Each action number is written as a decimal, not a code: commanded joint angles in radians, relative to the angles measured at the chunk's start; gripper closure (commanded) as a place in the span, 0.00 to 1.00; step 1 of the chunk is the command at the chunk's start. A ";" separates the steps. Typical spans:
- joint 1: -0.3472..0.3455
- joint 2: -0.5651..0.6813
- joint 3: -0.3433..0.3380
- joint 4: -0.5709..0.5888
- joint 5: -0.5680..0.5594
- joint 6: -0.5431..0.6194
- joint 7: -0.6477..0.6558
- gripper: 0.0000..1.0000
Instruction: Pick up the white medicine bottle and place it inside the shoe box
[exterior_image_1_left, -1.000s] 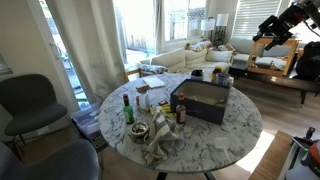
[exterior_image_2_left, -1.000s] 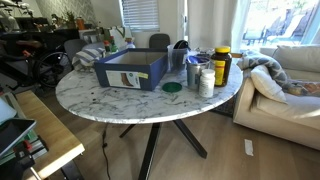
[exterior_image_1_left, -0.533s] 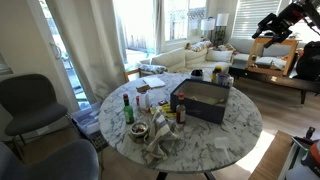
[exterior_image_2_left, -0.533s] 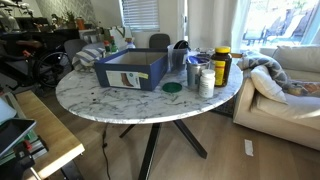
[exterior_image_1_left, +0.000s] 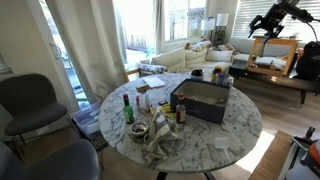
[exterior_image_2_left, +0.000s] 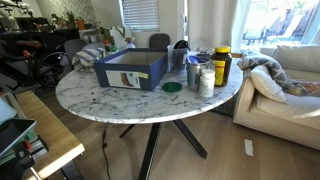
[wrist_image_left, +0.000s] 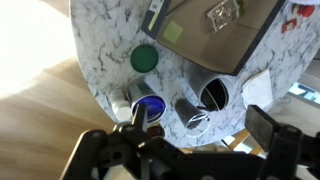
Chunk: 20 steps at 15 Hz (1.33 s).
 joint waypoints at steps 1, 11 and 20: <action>-0.037 0.229 -0.035 0.190 0.113 -0.237 -0.091 0.00; -0.196 0.389 0.026 0.252 0.383 -0.068 -0.063 0.00; -0.532 0.898 0.159 0.590 0.788 -0.145 0.143 0.00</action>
